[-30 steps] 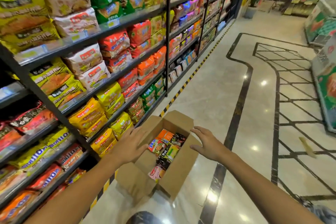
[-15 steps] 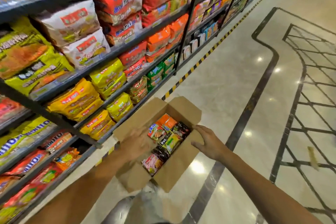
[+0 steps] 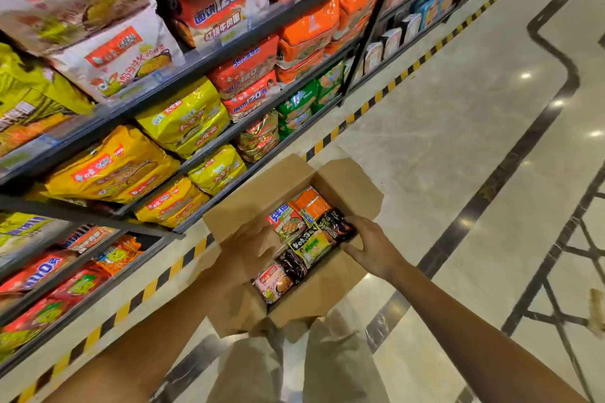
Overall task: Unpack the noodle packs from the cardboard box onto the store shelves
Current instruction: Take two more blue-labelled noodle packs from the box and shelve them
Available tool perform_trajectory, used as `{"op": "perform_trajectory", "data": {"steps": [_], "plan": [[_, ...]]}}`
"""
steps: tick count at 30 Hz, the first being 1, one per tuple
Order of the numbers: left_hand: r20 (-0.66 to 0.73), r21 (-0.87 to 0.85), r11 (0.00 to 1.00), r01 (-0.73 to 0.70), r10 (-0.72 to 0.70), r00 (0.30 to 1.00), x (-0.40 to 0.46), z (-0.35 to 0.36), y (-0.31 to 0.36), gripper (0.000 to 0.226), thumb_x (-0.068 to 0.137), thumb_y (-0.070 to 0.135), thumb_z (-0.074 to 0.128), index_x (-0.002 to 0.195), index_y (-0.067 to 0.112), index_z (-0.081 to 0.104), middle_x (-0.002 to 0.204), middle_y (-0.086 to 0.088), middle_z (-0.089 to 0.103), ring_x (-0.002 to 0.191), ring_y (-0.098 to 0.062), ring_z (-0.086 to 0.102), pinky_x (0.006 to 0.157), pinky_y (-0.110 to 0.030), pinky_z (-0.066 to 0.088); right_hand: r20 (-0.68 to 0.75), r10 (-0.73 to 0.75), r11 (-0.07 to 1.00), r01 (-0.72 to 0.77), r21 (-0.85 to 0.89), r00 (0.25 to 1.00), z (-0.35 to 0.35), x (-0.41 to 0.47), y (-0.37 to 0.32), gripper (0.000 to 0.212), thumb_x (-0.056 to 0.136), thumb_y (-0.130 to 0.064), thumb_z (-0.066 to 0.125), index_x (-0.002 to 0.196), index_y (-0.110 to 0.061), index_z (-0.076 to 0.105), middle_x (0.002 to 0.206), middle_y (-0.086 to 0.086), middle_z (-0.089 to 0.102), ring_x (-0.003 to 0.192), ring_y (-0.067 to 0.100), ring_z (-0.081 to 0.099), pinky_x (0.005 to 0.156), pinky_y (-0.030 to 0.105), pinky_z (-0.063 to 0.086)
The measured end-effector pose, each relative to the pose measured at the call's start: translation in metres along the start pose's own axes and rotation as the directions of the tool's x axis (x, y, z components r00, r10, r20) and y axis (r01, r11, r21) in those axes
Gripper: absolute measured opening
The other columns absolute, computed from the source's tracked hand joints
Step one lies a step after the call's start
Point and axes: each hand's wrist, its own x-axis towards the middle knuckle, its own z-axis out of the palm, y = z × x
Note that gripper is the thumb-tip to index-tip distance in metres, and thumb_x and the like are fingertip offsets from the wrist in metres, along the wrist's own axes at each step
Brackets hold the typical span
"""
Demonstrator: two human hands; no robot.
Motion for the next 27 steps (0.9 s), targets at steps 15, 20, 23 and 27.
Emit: {"op": "perform_trajectory", "data": {"steps": [15, 20, 23, 27], "plan": [[-0.109, -0.338, 0.911, 0.235, -0.286, 0.952, 0.166, 0.205, -0.060, 0.044, 0.097, 0.031, 0.055, 0.141, 0.030, 0.047, 0.143, 0.009, 0.048, 0.131, -0.008, 0.042, 0.110, -0.031, 0.035, 0.224, 0.090, 0.996, -0.088, -0.018, 0.971, 0.118, 0.240, 0.170, 0.072, 0.089, -0.047, 0.064, 0.147, -0.010, 0.043, 0.143, 0.014, 0.050, 0.135, 0.031, 0.042, 0.111, 0.037, 0.036], [-0.007, -0.353, 0.873, 0.336, -0.361, 0.932, 0.201, 0.292, -0.105, 0.052, 0.092, 0.040, 0.055, 0.142, 0.025, 0.048, 0.148, 0.002, 0.046, 0.136, -0.018, 0.041, 0.108, -0.026, 0.028, 0.204, 0.098, 0.995, -0.095, -0.025, 0.974, 0.182, 0.297, 0.218, 0.077, 0.083, -0.053, 0.059, 0.147, -0.012, 0.043, 0.144, 0.012, 0.050, 0.134, 0.029, 0.042, 0.108, 0.034, 0.035], [0.051, -0.380, 0.838, 0.392, -0.404, 0.913, 0.218, 0.335, -0.130, 0.050, 0.097, 0.037, 0.054, 0.144, 0.025, 0.044, 0.150, 0.002, 0.043, 0.141, -0.017, 0.034, 0.111, -0.027, 0.024, 0.224, 0.103, 0.994, -0.105, -0.003, 0.969, 0.220, 0.327, 0.235, 0.070, 0.092, -0.035, 0.067, 0.152, -0.018, 0.034, 0.152, 0.008, 0.040, 0.140, 0.024, 0.032, 0.111, 0.035, 0.031], [0.073, -0.405, 0.817, 0.411, -0.419, 0.905, 0.241, 0.375, -0.155, 0.050, 0.098, 0.032, 0.054, 0.146, 0.027, 0.040, 0.152, 0.006, 0.039, 0.142, -0.013, 0.030, 0.112, -0.026, 0.024, 0.253, 0.079, 0.996, -0.069, -0.047, 0.964, 0.270, 0.369, 0.252, 0.080, 0.092, -0.037, 0.066, 0.156, -0.019, 0.023, 0.159, 0.008, 0.029, 0.146, 0.029, 0.026, 0.117, 0.043, 0.031]]}}
